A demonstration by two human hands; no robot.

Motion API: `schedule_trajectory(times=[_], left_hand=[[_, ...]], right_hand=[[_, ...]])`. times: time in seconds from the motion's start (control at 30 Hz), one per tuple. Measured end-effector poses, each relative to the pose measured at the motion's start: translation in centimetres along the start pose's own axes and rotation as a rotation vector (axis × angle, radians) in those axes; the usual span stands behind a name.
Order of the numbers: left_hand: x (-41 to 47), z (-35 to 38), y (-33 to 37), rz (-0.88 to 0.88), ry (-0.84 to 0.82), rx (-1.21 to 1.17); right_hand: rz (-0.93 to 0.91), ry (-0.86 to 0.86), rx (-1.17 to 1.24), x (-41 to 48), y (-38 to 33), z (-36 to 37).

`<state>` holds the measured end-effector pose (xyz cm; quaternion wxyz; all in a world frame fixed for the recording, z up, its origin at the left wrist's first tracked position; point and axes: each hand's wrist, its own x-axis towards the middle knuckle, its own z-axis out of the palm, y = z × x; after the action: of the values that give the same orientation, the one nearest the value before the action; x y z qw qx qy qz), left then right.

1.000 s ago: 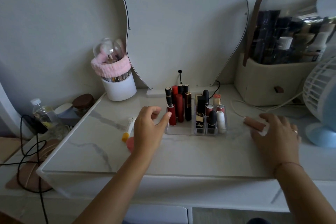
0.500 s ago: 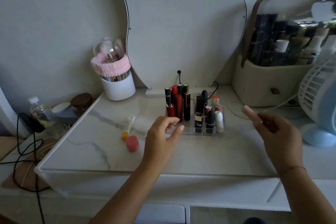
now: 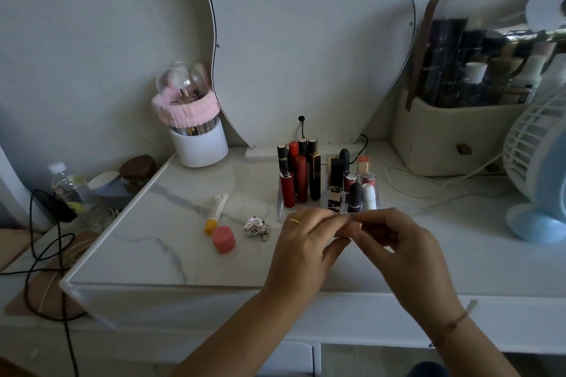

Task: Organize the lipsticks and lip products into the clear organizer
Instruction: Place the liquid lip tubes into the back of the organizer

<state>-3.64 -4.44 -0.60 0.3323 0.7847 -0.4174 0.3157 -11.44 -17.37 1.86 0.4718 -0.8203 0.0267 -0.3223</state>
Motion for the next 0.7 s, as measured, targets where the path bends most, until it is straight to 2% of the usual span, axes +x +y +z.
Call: schedule_trajectory(times=[0.13, 0.3, 0.4, 0.5, 0.7], left_hand=[[0.1, 0.2, -0.5, -0.079, -0.009, -0.079], [1.6, 0.6, -2.2, -0.428, 0.067, -0.235], [2.7, 1.2, -3.0, -0.557, 0.091, -0.273], [3.5, 2.0, -3.1, -0.592, 0.118, -0.23], [4.3, 3.1, -3.3, -0.658, 0.068, -0.15]], right_hand=[[0.036, 0.02, 0.051, 0.3, 0.5, 0.6], [0.131, 0.156, 0.038, 0.7, 2.9, 0.0], [0.194, 0.222, 0.032, 0.6, 4.3, -0.4], [0.194, 0.229, 0.016, 0.5, 4.8, -0.4], [0.177, 0.224, 0.005, 0.5, 5.1, -0.2]])
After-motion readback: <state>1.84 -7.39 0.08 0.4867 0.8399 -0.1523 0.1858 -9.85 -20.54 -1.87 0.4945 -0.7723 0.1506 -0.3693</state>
